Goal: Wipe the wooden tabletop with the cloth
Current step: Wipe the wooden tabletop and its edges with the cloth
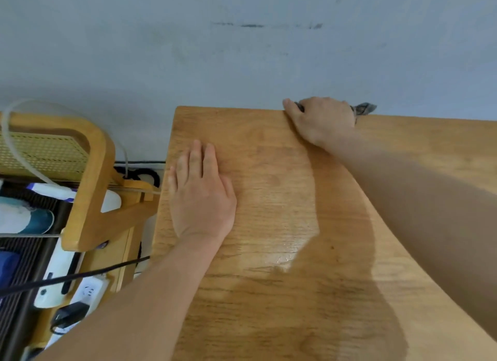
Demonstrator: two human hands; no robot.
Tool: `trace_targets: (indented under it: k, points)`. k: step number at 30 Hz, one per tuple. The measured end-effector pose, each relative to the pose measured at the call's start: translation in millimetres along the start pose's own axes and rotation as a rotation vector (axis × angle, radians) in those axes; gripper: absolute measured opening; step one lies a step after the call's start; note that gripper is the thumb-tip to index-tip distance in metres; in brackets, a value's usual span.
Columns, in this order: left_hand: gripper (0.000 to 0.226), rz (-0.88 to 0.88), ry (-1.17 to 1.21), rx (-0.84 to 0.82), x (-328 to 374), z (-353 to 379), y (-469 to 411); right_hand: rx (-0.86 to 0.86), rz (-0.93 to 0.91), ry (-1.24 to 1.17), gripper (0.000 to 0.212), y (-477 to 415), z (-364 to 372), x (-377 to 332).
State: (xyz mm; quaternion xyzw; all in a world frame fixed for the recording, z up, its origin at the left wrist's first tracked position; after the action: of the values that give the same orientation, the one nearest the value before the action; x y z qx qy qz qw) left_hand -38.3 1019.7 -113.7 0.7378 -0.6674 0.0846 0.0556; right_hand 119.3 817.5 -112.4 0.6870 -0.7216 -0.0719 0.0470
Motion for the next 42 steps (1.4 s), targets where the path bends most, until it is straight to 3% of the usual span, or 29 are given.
trace_targets:
  k: [5, 8, 11, 15, 18, 24, 31, 36, 39, 40, 42]
  points:
    - [0.054, -0.004, -0.014, 0.001, 0.4, 0.4, -0.7, 0.056, -0.176, -0.094, 0.062, 11.5, 9.5, -116.0]
    - [0.055, -0.005, -0.017, -0.003, 0.7, -0.3, -1.2, 0.048, -0.257, -0.141, 0.059, 18.5, 7.0, -131.2]
    - [0.054, 0.006, -0.008, -0.006, 1.0, -1.4, -0.4, 0.043, -0.179, -0.138, 0.053, 7.7, 3.8, -56.7]
    - [0.053, 0.012, 0.0, -0.019, 0.9, -1.2, 0.6, 0.092, 0.185, -0.076, 0.054, 9.7, -7.6, 90.0]
    - [0.055, 0.018, -0.011, -0.039, 3.2, -0.2, -2.5, 0.103, 0.271, -0.087, 0.058, 3.5, -8.9, 87.8]
    - [0.054, 0.004, -0.028, -0.045, 3.3, 0.9, -0.3, 0.062, -0.068, -0.197, 0.053, 12.1, 3.5, -79.5]
    - [0.05, -0.017, -0.045, 0.045, 1.0, -4.8, -0.5, 0.089, -0.249, -0.249, 0.049, 7.3, 8.6, -88.7]
    - [0.051, 0.022, -0.175, -0.001, 10.8, -4.3, -2.7, 0.095, -0.259, -0.251, 0.049, 8.7, -4.5, 8.2]
    - [0.053, -0.143, -0.165, -0.095, 24.7, -1.8, -4.6, 0.093, -0.124, -0.195, 0.05, -1.9, -9.4, 108.3]
    - [0.054, -0.165, -0.154, -0.118, 45.9, 2.3, -4.7, 0.089, -0.082, -0.18, 0.05, -2.7, -10.4, 139.1]
    - [0.056, -0.036, -0.108, -0.14, 127.3, 20.1, -7.6, 0.092, -0.021, -0.155, 0.051, -1.9, -12.2, 186.5]
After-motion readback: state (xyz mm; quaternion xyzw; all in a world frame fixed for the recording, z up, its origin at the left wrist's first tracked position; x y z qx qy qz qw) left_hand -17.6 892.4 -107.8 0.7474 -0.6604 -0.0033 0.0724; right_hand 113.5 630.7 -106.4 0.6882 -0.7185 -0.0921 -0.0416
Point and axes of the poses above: each hand's wrist, its own y-axis away from the middle knuckle, its own z-axis out of the palm, x = y × z, the point moved 10 cm from there along -y, towards the middle knuckle, and after that the axes turned 9 degrees about z, right-handed, at the moved point
